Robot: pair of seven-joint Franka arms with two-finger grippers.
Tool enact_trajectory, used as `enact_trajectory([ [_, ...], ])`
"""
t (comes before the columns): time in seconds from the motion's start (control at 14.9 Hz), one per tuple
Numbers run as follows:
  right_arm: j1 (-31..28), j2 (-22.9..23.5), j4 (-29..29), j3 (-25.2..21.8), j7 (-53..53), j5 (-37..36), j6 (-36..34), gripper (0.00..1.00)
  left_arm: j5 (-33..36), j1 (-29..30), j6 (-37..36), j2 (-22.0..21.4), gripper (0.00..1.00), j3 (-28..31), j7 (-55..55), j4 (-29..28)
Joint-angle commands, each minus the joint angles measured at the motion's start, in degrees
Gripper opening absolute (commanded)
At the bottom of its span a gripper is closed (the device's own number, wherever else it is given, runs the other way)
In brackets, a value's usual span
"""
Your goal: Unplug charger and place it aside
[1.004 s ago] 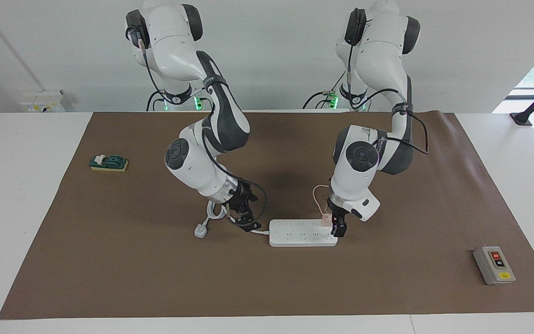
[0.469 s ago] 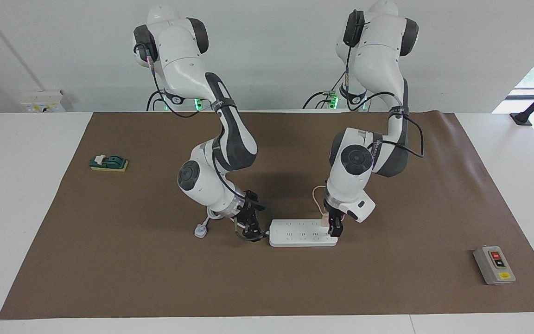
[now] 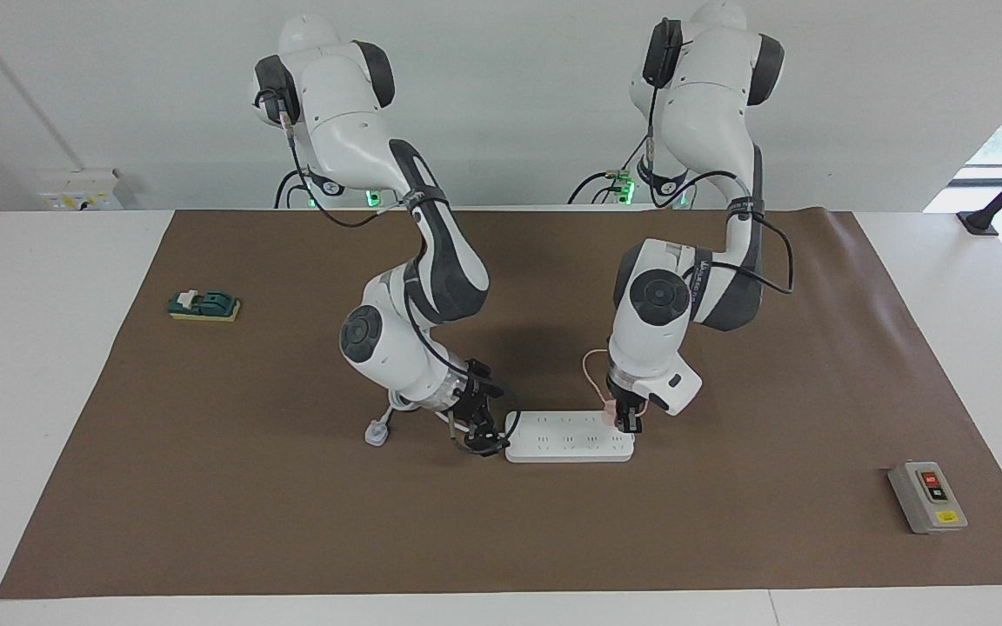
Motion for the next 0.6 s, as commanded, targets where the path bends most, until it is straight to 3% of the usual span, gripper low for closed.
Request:
enact_trajectory([
  [0.0,0.3,-1.0,-0.4,0.1,-1.2,0.3,-0.5,1.00,1.2,-0.6,0.5,1.3,0.00,0.9,-1.3,1.0],
  [0.54,3.9,-1.7,-5.3,-0.2,-2.0,-1.1,3.6,1.00,1.0,0.0,0.9,1.3,0.00,0.9,0.0,1.4],
])
